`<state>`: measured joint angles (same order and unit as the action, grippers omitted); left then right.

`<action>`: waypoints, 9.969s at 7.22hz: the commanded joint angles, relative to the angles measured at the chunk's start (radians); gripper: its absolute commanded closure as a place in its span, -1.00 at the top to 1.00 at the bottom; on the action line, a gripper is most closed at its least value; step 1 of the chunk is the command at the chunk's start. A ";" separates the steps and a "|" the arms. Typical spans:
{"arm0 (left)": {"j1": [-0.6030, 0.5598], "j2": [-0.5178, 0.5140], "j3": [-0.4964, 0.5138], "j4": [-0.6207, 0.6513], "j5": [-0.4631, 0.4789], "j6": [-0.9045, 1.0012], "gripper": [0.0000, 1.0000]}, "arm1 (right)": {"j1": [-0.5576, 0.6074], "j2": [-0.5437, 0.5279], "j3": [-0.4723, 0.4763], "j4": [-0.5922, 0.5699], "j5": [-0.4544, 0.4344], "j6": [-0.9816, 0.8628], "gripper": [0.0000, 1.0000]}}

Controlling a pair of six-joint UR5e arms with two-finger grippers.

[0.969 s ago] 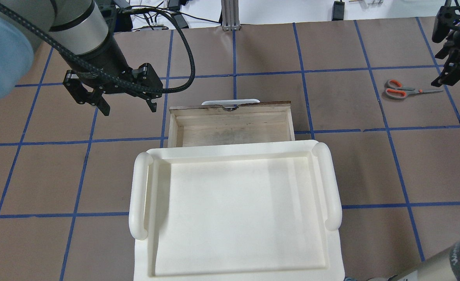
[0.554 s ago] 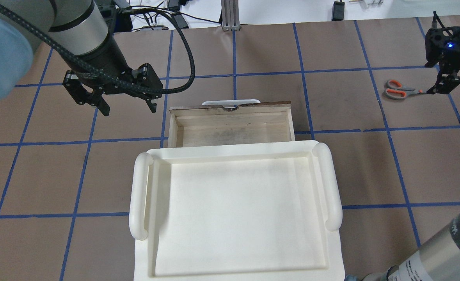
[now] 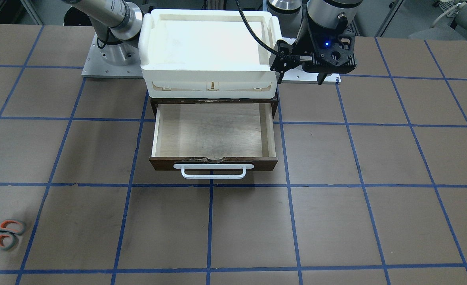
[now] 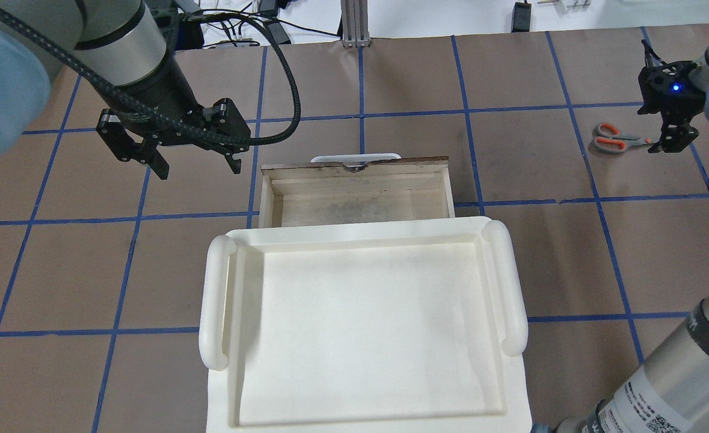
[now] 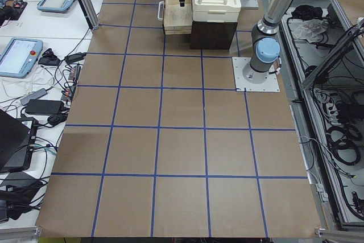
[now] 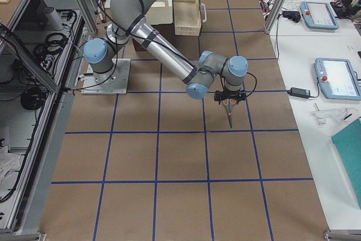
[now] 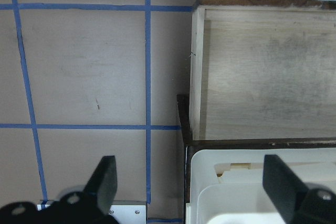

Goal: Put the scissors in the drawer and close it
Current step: 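Move the right gripper over the grey-and-orange scissors and lower it, then close the right gripper on the scissors blade near the pivot, then lift the scissors and carry them with the right gripper over the drawer, then lower the scissors into the drawer and open the right gripper, then raise the right gripper out of the drawer and withdraw it, then swing the left arm over to the drawer front behind the handle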

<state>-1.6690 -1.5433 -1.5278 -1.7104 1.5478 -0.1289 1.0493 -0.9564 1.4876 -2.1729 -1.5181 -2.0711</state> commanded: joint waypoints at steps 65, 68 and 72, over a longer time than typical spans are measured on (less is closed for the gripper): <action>0.006 -0.064 0.029 0.070 -0.006 -0.044 1.00 | 0.575 -0.625 0.030 0.611 -0.086 2.105 1.00; -0.030 -0.248 0.111 0.277 -0.018 -0.167 1.00 | 0.575 -0.631 0.028 0.602 -0.091 2.106 1.00; -0.135 -0.547 0.267 0.451 -0.006 -0.276 0.99 | 0.568 -0.640 0.026 0.611 -0.080 2.106 1.00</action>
<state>-1.7778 -2.0090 -1.2974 -1.2928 1.5399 -0.3853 1.6214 -1.5950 1.5146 -1.5643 -1.6063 0.0353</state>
